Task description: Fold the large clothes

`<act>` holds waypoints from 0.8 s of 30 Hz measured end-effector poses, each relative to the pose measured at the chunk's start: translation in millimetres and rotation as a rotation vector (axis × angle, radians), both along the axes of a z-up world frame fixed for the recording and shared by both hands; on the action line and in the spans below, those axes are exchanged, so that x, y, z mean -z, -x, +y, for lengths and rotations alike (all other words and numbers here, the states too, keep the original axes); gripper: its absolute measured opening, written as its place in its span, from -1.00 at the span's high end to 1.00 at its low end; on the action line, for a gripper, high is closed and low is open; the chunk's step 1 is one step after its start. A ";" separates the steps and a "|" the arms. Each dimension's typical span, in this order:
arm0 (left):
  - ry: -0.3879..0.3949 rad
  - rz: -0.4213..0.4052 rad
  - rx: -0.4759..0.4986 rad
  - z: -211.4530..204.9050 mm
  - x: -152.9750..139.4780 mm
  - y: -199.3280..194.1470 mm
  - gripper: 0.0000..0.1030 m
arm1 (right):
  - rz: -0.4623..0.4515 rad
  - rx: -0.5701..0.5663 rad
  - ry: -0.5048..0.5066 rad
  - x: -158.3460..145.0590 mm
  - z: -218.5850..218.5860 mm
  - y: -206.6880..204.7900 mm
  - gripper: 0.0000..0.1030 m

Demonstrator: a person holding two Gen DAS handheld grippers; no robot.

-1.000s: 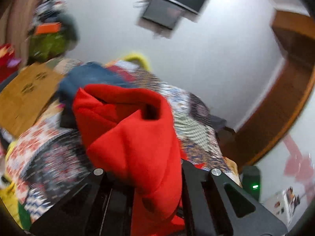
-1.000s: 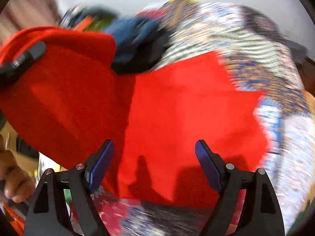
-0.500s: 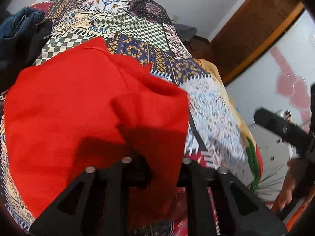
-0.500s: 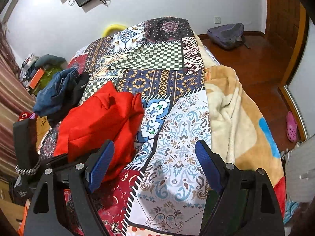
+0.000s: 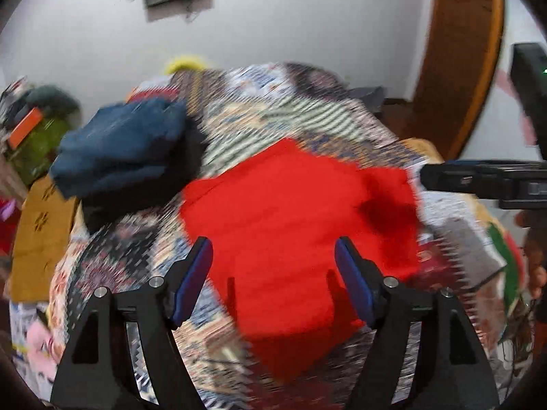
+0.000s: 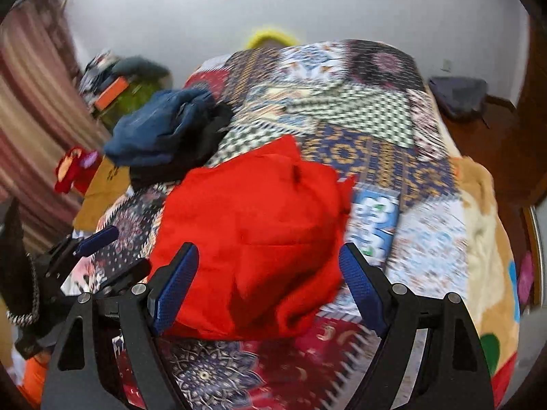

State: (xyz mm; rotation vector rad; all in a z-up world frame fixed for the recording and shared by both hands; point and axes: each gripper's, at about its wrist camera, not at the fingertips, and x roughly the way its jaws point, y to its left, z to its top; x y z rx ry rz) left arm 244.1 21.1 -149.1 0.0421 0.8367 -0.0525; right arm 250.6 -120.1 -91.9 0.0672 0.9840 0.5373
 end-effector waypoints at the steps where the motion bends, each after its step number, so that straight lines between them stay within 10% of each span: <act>1: 0.014 0.038 -0.017 9.0 9.4 -2.3 -0.41 | 0.001 -0.021 0.017 4.0 8.7 -1.1 -0.59; 9: 0.144 0.187 -0.007 24.9 76.5 6.4 -0.43 | 0.108 0.030 0.169 66.0 -4.7 -16.0 -0.58; 14: 0.156 0.162 -0.013 23.9 80.5 21.0 -0.51 | 0.252 0.112 0.040 90.5 -58.2 -18.6 -0.55; 19: 0.201 0.195 -0.025 24.6 79.8 33.6 -0.51 | 0.161 0.115 0.102 74.5 -58.3 -1.4 -0.55; 24: 0.084 0.189 -0.006 13.6 76.5 46.1 -0.51 | -0.019 0.065 0.269 50.4 -42.9 8.7 -0.55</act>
